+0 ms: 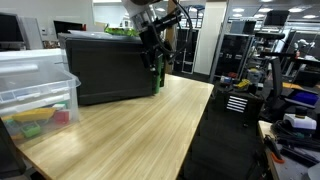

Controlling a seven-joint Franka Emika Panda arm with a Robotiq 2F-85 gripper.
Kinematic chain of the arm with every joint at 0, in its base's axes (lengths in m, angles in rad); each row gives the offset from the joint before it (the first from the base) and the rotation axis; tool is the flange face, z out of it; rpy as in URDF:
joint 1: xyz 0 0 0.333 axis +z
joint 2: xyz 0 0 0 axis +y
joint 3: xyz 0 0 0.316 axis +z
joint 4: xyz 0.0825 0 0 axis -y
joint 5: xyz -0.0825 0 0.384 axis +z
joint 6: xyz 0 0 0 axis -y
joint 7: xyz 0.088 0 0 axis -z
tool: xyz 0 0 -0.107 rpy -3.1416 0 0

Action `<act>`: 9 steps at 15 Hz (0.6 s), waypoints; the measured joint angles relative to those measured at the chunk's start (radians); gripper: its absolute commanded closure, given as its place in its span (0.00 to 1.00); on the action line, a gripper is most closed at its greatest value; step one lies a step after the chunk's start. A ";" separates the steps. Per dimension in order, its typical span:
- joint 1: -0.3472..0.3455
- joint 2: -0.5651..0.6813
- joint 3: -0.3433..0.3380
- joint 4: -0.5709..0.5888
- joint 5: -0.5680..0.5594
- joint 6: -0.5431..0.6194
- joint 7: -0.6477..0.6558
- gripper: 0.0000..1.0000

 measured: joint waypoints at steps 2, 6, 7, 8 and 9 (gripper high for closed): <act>0.008 0.009 -0.008 0.006 -0.049 0.016 0.026 0.00; 0.011 0.022 -0.021 0.015 -0.112 0.038 0.059 0.00; 0.011 0.026 -0.026 0.018 -0.123 0.040 0.066 0.00; 0.011 0.031 -0.031 0.020 -0.129 0.043 0.070 0.00; 0.010 0.036 -0.038 0.022 -0.136 0.044 0.077 0.00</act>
